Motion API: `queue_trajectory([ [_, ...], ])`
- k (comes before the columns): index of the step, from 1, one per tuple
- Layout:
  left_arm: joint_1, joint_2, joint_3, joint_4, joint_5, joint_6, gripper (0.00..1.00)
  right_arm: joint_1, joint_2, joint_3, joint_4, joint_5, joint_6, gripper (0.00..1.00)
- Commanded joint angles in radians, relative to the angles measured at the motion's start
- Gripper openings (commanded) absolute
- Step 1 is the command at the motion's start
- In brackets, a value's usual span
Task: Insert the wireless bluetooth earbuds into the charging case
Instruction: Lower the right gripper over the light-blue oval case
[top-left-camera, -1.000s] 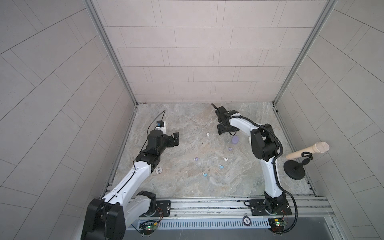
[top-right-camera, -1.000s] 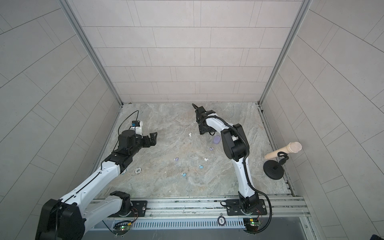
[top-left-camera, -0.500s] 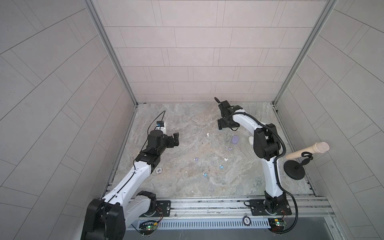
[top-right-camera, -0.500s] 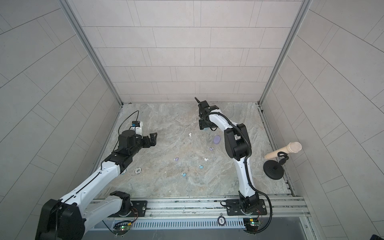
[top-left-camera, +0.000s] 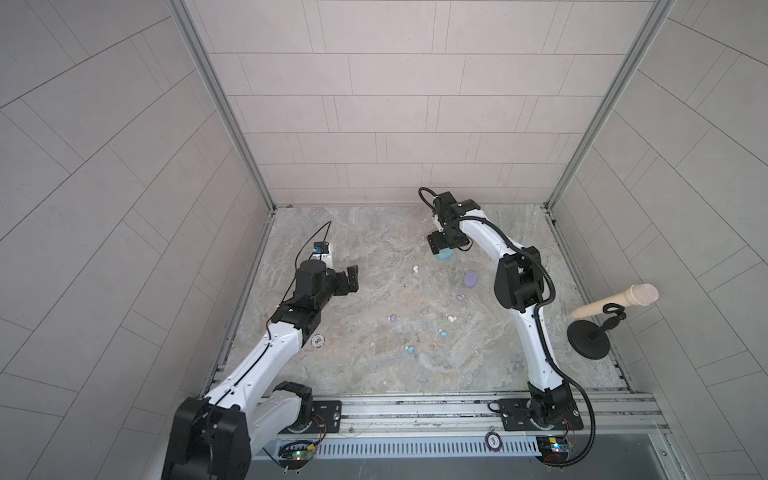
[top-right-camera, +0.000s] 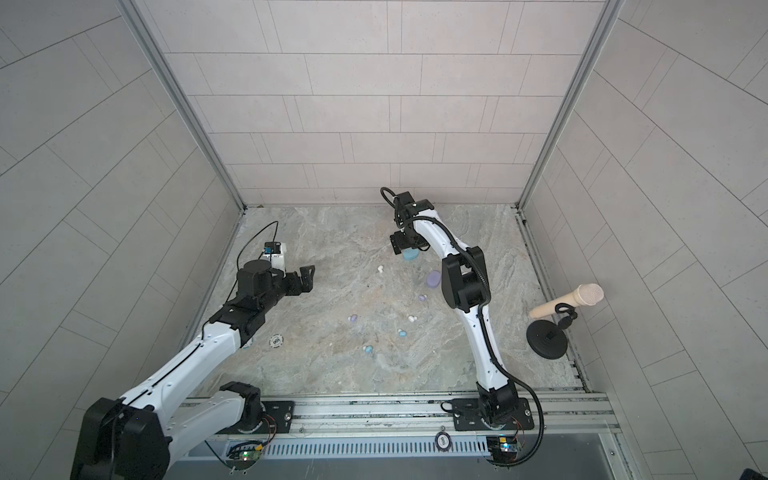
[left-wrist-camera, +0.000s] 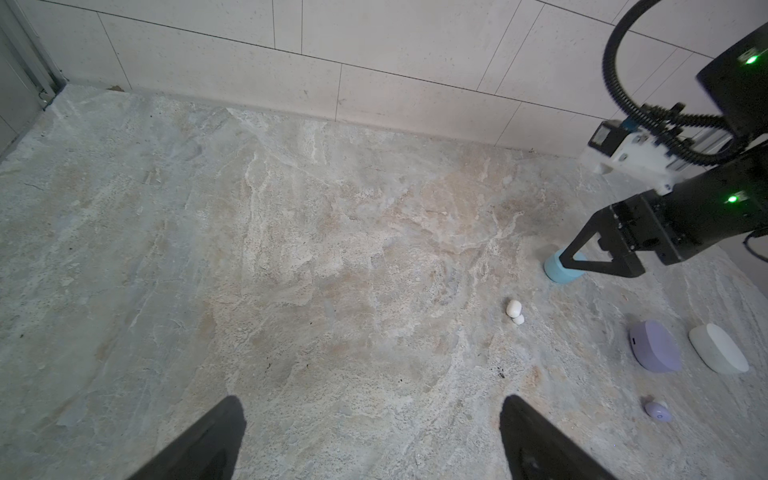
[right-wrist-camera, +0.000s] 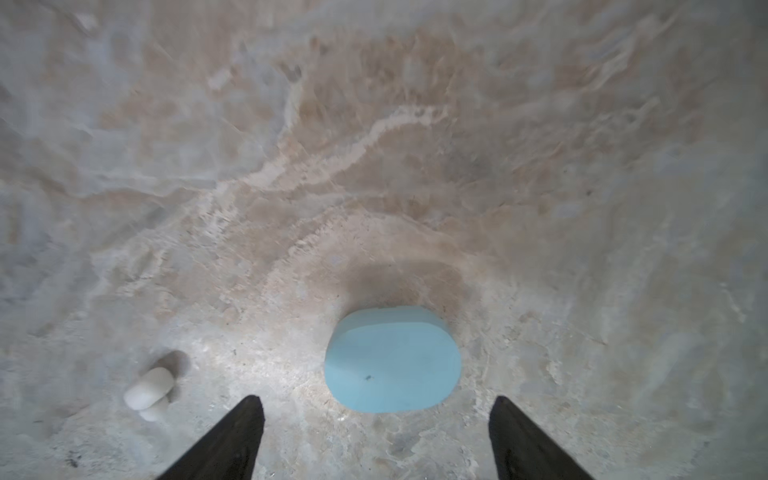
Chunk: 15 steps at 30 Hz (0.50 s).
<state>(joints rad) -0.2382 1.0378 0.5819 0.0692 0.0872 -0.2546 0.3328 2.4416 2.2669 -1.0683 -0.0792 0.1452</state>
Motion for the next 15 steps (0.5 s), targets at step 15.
queue_trajectory([
  [15,-0.009,-0.001,-0.005,-0.006,-0.001,0.005,1.0,-0.004,0.039,0.019,-0.011,0.035,-0.019,0.8],
])
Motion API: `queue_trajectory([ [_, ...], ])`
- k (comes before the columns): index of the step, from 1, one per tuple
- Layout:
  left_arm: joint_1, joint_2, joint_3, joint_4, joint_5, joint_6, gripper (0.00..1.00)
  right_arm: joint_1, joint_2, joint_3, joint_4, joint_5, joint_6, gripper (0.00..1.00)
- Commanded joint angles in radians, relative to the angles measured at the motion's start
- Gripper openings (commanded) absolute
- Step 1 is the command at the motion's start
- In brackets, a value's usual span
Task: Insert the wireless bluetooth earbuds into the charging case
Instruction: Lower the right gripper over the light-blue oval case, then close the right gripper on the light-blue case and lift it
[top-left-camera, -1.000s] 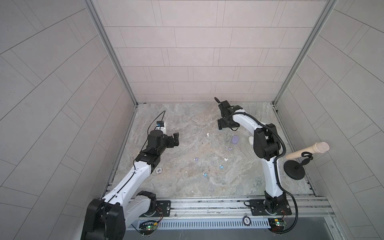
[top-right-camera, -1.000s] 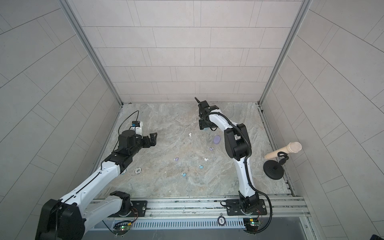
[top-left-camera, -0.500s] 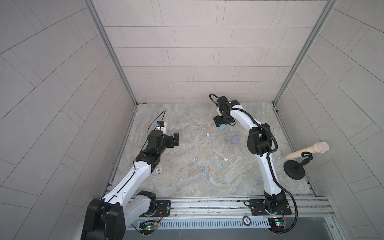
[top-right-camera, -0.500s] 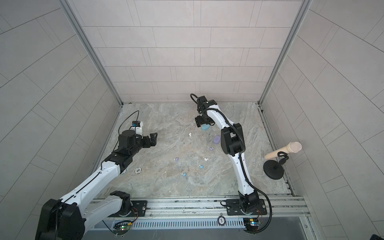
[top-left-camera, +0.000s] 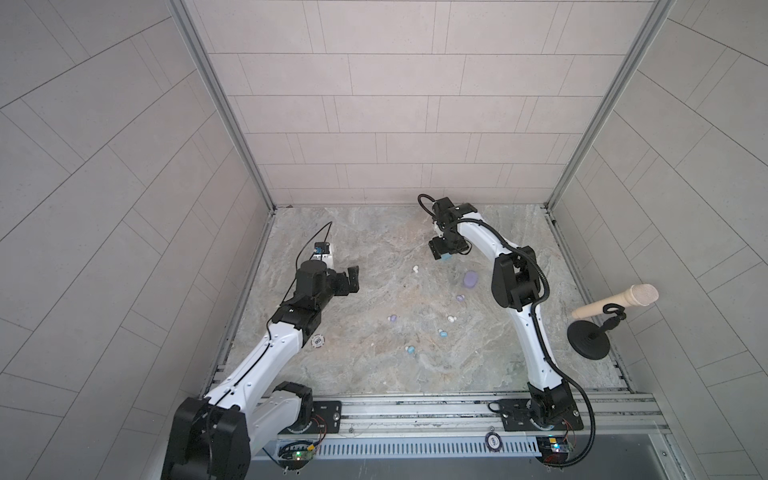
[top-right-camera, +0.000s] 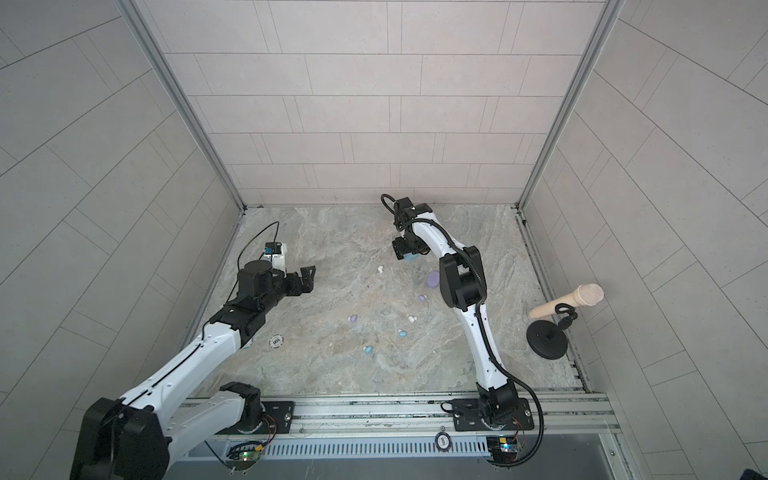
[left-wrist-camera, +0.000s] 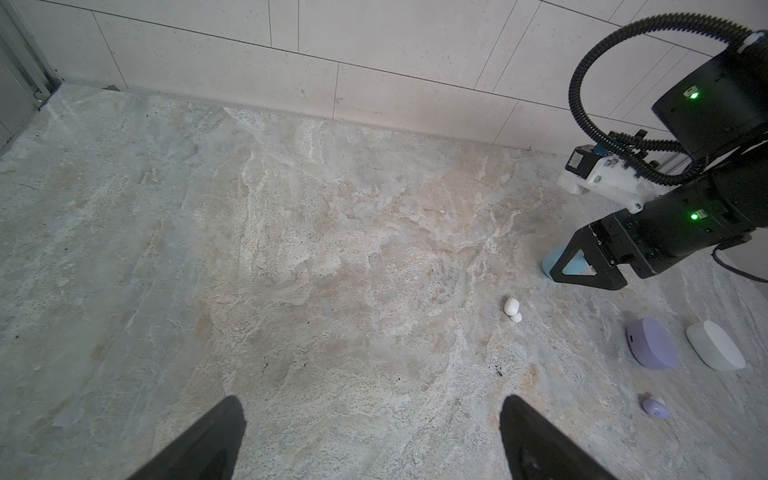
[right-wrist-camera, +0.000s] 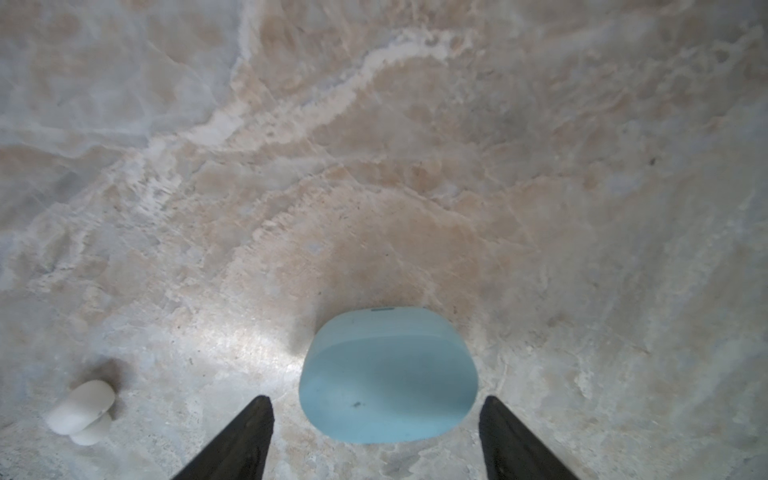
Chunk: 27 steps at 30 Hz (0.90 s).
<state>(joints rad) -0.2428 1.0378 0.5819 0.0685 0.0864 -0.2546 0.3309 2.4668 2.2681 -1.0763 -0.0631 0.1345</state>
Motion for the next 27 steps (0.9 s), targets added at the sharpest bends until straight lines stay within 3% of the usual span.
queue_trajectory([
  [1,-0.004,-0.001,-0.004,-0.006,0.001,0.005,1.0,-0.004,0.016,0.019,0.0,0.018,-0.008,0.79],
  [27,-0.004,-0.009,-0.002,-0.01,-0.008,0.011,1.0,0.002,0.043,0.059,-0.01,0.016,0.005,0.59],
])
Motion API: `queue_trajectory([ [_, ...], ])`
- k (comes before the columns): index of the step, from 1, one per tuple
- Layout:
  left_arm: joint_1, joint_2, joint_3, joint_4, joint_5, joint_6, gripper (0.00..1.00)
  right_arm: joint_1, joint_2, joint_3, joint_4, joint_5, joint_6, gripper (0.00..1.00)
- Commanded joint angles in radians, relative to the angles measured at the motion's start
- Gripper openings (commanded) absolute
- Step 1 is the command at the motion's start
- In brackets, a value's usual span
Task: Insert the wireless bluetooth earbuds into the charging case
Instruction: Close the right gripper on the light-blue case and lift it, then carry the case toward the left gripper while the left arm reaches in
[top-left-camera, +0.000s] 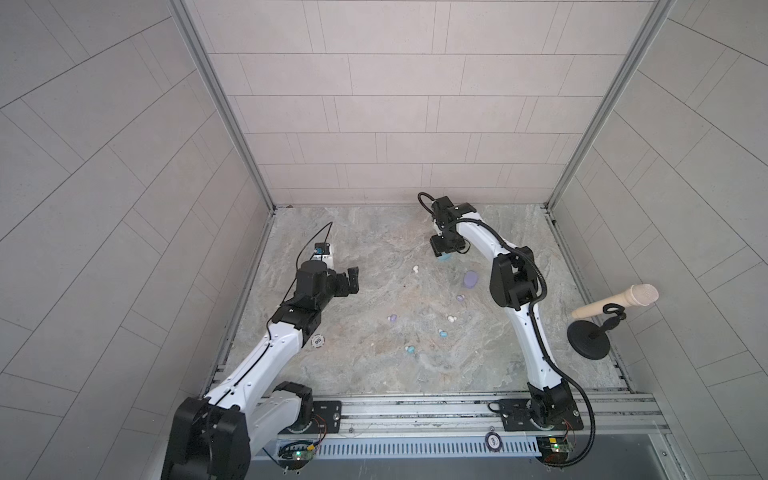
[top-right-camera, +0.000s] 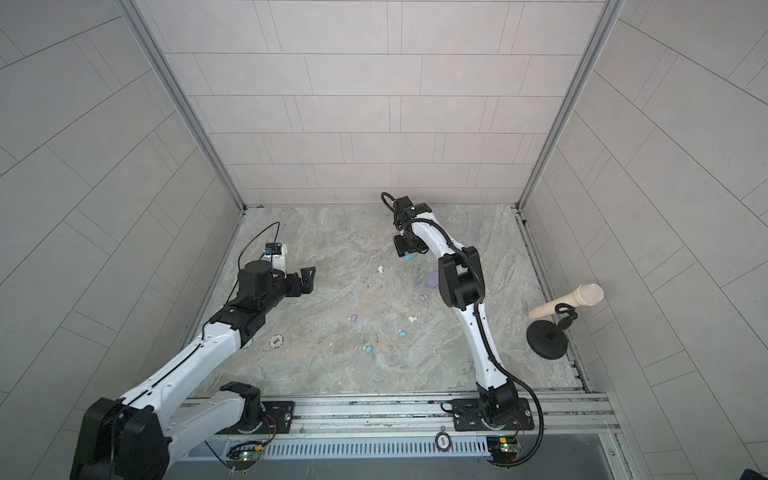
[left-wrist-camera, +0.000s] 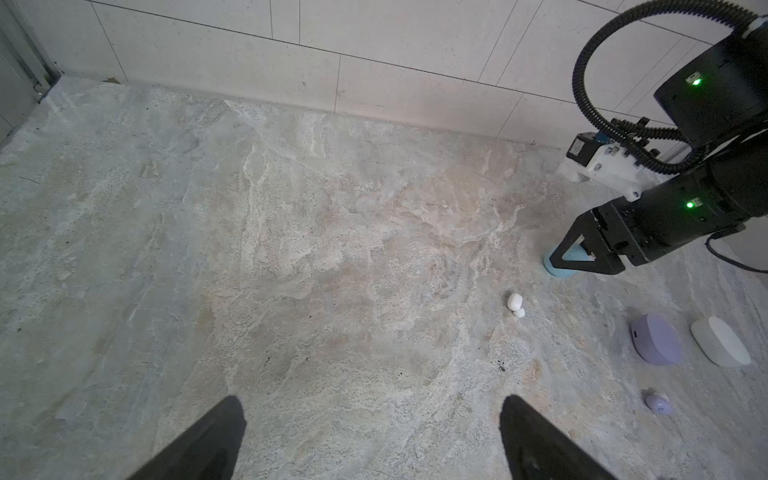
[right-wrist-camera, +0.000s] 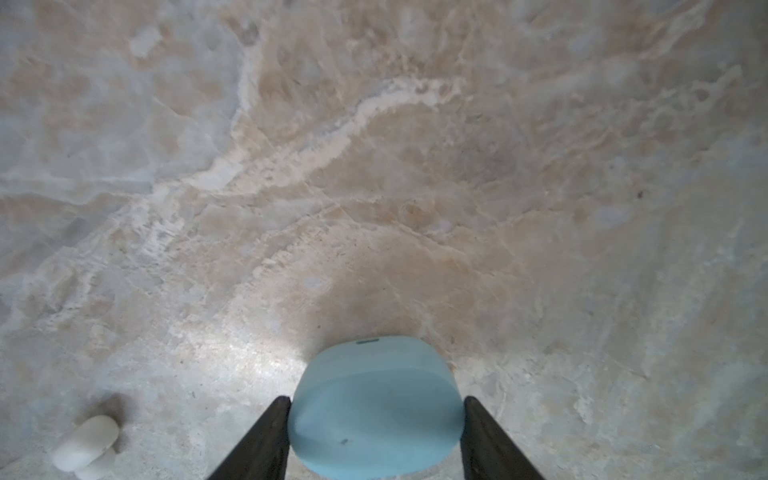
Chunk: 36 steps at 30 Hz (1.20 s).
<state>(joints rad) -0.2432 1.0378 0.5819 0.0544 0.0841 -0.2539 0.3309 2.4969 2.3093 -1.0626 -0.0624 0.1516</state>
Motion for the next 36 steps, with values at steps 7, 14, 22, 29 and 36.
queue_trajectory([
  [7,-0.005,-0.014,-0.001,0.002,-0.006,0.008,1.0,0.005,0.015,0.016,-0.025,0.017,-0.012,0.58],
  [14,-0.027,-0.019,-0.001,-0.003,-0.02,0.024,1.0,0.005,-0.036,0.012,-0.04,0.008,0.0,0.55],
  [22,-0.154,0.012,0.005,0.063,-0.031,0.097,1.0,0.008,-0.173,-0.08,-0.052,-0.025,0.041,0.52],
  [29,-0.323,0.106,0.013,0.186,-0.002,0.186,1.0,0.032,-0.408,-0.356,0.001,-0.041,0.112,0.52],
  [36,-0.497,0.163,-0.012,0.386,0.059,0.266,1.0,0.065,-0.688,-0.629,0.022,-0.071,0.204,0.52],
])
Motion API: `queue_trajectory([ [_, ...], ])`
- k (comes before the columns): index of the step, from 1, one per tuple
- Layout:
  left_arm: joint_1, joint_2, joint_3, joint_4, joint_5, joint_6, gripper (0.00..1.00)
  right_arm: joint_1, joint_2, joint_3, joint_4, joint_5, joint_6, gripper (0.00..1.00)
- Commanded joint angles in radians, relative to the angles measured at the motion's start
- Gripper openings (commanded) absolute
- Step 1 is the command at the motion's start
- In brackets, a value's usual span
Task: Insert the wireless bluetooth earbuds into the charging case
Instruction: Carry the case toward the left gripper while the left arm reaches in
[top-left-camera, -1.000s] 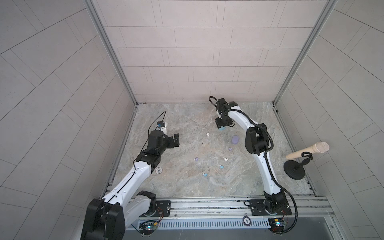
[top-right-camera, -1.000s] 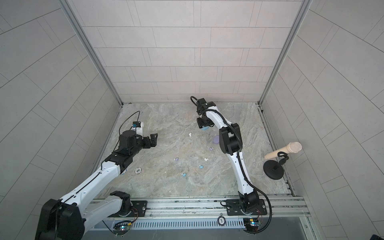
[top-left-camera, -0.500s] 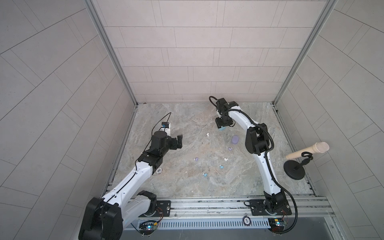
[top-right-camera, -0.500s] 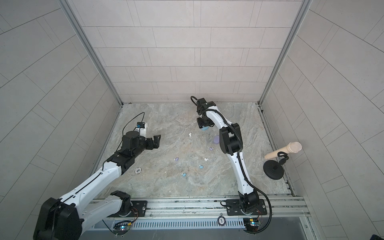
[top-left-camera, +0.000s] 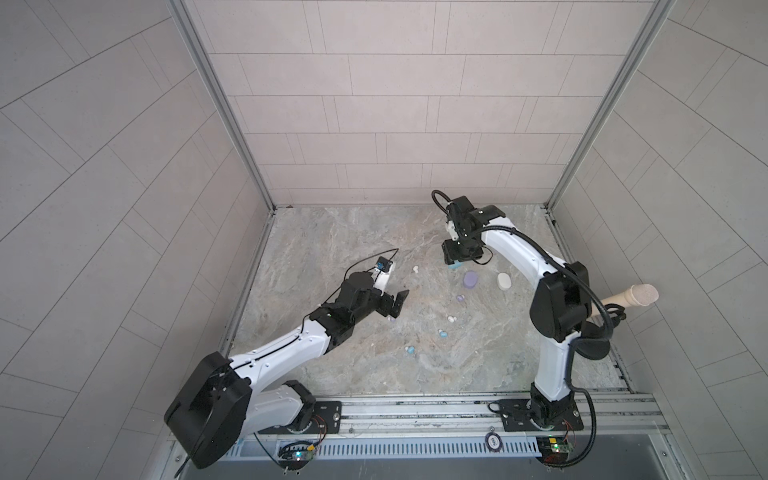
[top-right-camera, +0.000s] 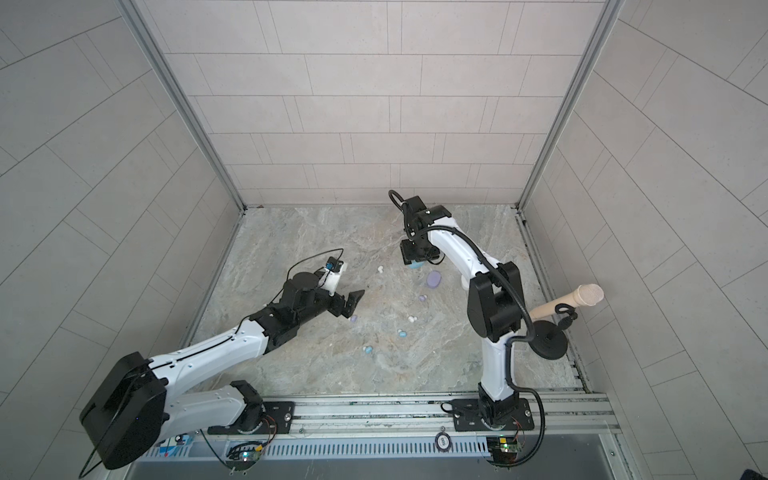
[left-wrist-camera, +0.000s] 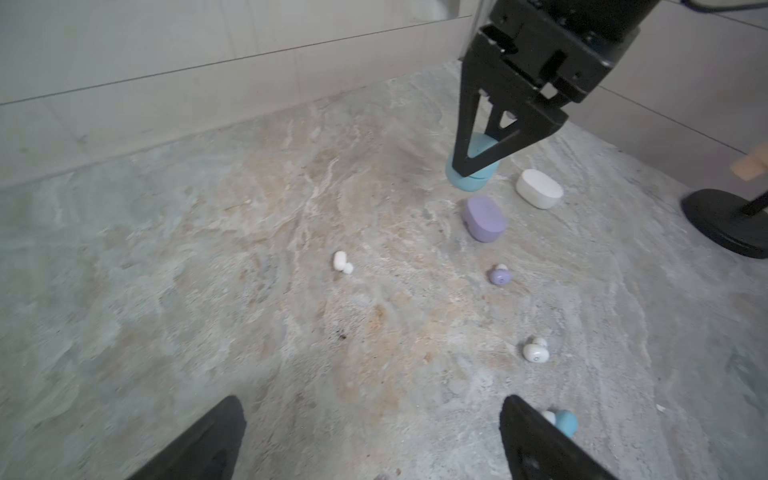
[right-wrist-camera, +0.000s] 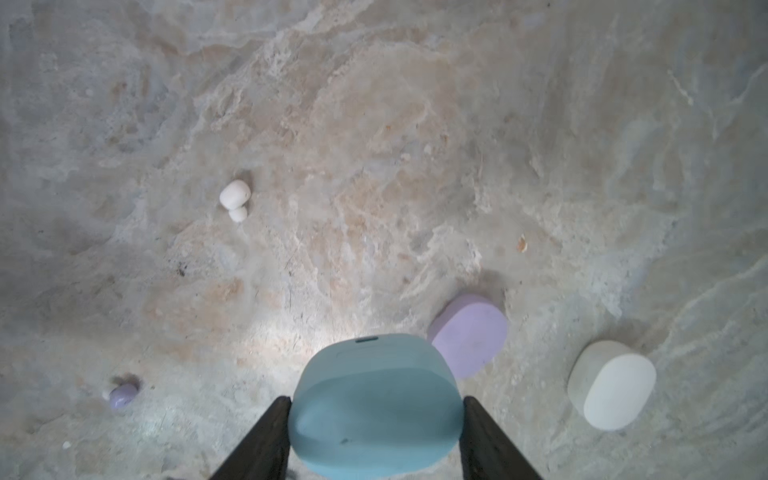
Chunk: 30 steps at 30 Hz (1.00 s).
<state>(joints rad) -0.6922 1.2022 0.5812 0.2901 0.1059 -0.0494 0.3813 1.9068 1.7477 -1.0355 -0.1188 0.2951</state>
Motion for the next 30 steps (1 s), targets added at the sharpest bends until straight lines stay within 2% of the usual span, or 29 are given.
queue_trajectory([
  [1,-0.063,0.002,-0.016,0.173,0.052,0.069,1.0,0.021,-0.129,-0.094,-0.009,-0.018,0.072,0.51],
  [6,-0.112,0.024,-0.01,0.247,0.17,0.076,1.0,0.072,-0.297,-0.231,-0.015,-0.035,0.15,0.51],
  [11,-0.18,0.056,0.013,0.262,0.227,0.093,1.0,0.132,-0.455,-0.35,0.021,-0.073,0.254,0.51],
  [14,-0.22,0.08,0.013,0.286,0.221,0.102,1.0,0.17,-0.525,-0.394,0.043,-0.076,0.313,0.5],
  [24,-0.267,0.18,0.013,0.43,0.227,0.114,0.99,0.279,-0.67,-0.459,0.031,-0.058,0.432,0.49],
  [30,-0.268,0.191,0.036,0.429,0.286,0.16,0.94,0.293,-0.712,-0.498,0.049,-0.114,0.466,0.48],
])
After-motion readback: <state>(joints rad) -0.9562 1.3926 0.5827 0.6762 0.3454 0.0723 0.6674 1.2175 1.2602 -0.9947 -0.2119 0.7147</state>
